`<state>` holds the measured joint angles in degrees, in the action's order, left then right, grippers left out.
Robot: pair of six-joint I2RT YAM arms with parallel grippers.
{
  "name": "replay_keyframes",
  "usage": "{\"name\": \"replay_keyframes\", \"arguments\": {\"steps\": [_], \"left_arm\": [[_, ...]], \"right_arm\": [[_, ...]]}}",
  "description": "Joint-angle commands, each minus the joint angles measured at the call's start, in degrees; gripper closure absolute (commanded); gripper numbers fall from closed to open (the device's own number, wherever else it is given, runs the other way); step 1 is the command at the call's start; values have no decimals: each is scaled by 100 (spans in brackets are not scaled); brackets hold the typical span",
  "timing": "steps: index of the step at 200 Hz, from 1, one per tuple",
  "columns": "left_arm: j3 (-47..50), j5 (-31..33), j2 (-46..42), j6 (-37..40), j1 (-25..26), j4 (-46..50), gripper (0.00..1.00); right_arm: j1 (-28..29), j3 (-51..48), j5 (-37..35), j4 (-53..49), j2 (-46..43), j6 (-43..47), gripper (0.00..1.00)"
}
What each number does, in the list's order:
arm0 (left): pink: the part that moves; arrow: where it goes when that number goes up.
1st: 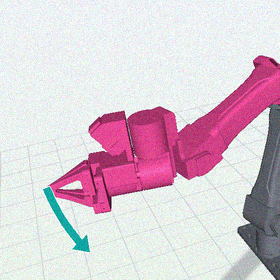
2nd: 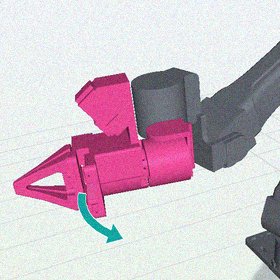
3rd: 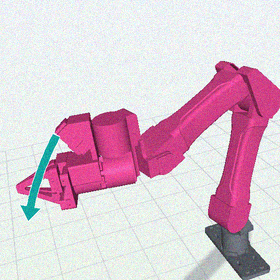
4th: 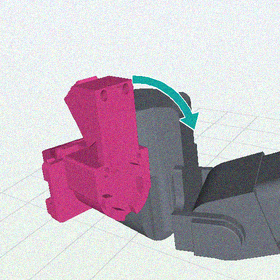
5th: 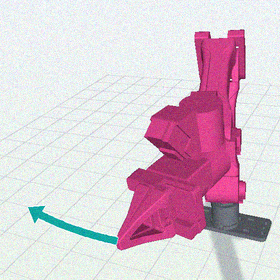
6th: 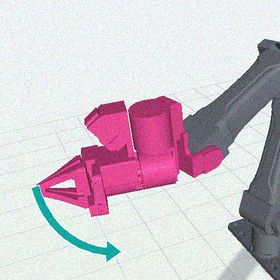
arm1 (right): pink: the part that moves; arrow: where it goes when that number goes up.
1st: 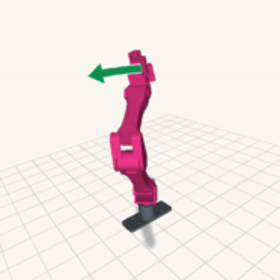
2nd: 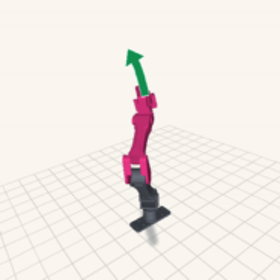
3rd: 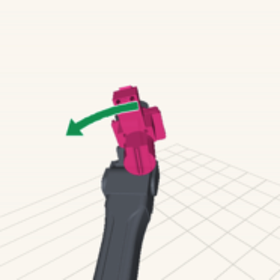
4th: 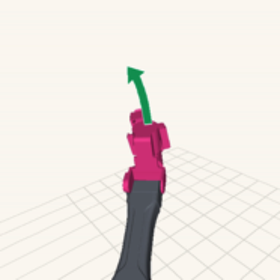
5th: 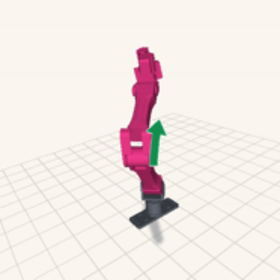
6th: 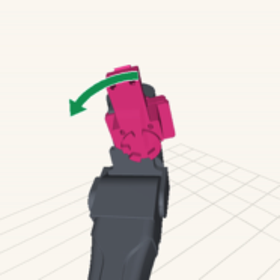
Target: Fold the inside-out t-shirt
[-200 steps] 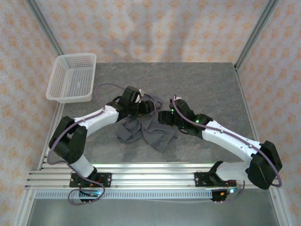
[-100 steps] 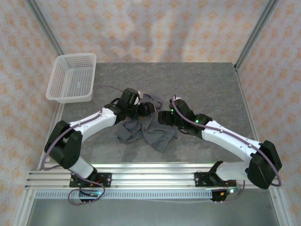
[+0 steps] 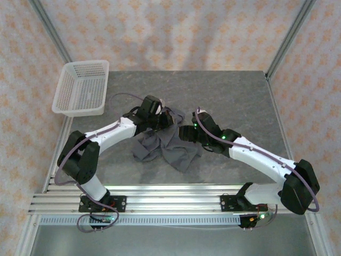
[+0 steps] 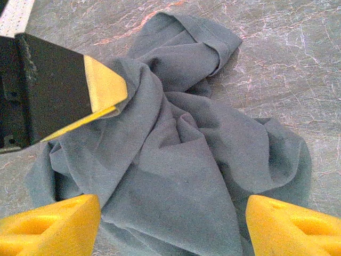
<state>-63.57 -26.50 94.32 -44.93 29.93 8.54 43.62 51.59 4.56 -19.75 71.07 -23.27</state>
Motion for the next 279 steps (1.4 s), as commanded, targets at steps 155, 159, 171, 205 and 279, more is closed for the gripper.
{"name": "replay_keyframes", "arguments": {"steps": [155,159,171,205,279], "left_arm": [[-1412,-927,579,159,-1369,689,99],[-1413,-927,578,168,-1386,693,99],[-1412,-942,585,184,-1439,698,99],[-1391,-757,597,360,-1562,786,94],[-495,-156,-309,1174,-1869,1313,53]], "right_arm": [[1123,1705,-2632,1835,3364,1583,39],[1117,1674,-2570,1832,3340,1569,44],[1106,1598,-2273,1795,3229,1545,63],[1082,1455,-1338,1529,2824,1517,100],[827,342,167,1745,1768,1905,100]]}}
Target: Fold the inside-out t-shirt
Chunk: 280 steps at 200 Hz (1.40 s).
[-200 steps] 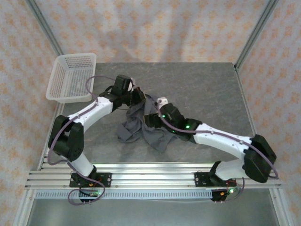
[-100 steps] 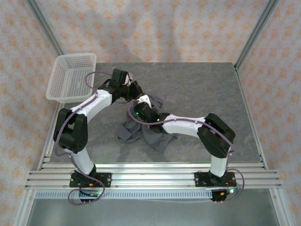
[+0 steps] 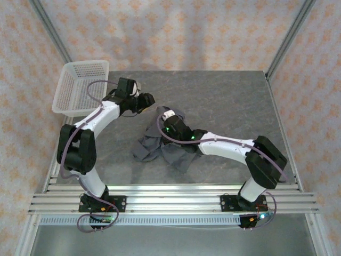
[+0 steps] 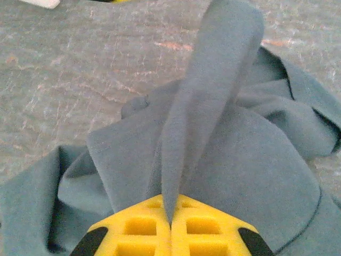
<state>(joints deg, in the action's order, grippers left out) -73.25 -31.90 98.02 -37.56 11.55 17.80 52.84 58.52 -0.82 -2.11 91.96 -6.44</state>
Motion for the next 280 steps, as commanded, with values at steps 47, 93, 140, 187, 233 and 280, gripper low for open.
{"name": "replay_keyframes", "arguments": {"steps": [47,93,140,187,233,280], "left_arm": [[1843,-919,-1028,401,75,-592,60],[1971,-998,-1016,579,401,-677,59],[1987,-583,-1309,662,676,-532,58],[2032,9,-1575,630,787,-392,56],[2319,1058,-2422,531,787,14,52],[2810,1908,-3409,377,721,235,49]], "right_arm": [[-257,-874,1418,209,-684,227,97],[-411,-1323,784,171,-1105,-275,94],[-494,-2424,-143,-357,-2229,-861,63],[-128,-1140,61,-750,-2078,-257,58],[-171,1332,188,-2252,19,463,59],[-495,2544,967,-3476,1059,991,57]]}}
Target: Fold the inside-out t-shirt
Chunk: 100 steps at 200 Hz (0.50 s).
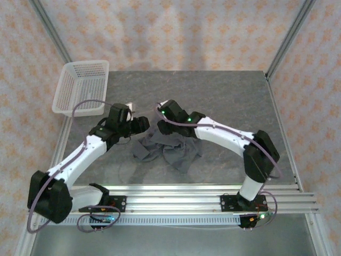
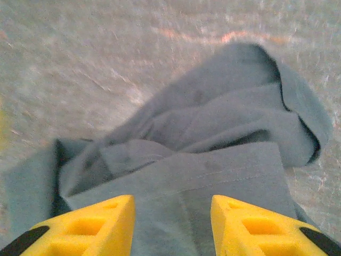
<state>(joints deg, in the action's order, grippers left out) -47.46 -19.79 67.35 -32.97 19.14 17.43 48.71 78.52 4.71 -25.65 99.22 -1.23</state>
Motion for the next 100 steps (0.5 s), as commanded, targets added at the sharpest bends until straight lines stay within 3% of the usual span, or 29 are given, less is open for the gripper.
{"name": "replay_keyframes", "arguments": {"steps": [1,100], "left_arm": [[243,701,-353,-84,-40,271,49],[361,714,-420,-208,-74,253,48]], "right_arm": [[-86,565,420,-1142,352,482,57],[-214,1597,525,-1571,1330,550,60]]}}
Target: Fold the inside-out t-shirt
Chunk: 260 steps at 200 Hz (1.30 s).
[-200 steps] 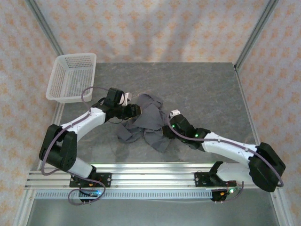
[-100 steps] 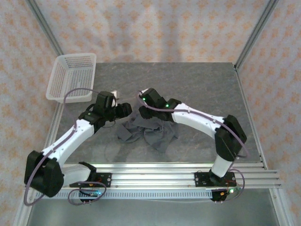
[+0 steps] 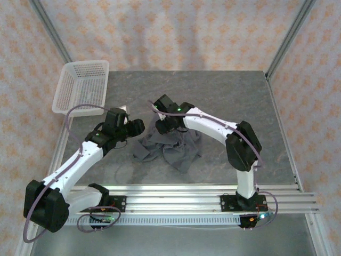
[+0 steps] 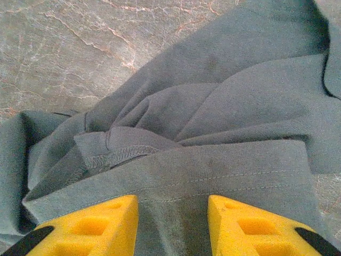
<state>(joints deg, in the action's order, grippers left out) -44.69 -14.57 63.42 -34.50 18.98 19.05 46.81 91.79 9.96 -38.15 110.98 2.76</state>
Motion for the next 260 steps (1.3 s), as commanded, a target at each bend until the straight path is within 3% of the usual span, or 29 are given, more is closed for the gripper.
{"name": "replay_keyframes", "arguments": {"steps": [1,22,52,83,109,169,224,260], "left_arm": [[83,187,-24,-56,-60,86,48],[85,156,14,-87,-60,38,48],[82,160,38,-86,-61,38,48],[97,208,34,-74,-61,64,48],[95,218,32,-92,-61,73,48],[26,170,-14,-145,-96,117,47],[-118,-7,462,-178,-118,321,43],[-242,351,1113,-294,-174,617,42]], "right_arm": [[-23,283,3,-323,162,157,60],[-30,479,-56,-435,366,229,62],[-23,709,-146,-551,549,217,77],[-20,670,-94,-450,297,181,94],[-30,492,-38,-300,-170,73,100],[-207,-870,-334,806,-2376,-499,100],[-295,-2780,-2258,2312,-5289,-954,100],[-299,-3359,-2562,2372,-6349,-908,100]]}}
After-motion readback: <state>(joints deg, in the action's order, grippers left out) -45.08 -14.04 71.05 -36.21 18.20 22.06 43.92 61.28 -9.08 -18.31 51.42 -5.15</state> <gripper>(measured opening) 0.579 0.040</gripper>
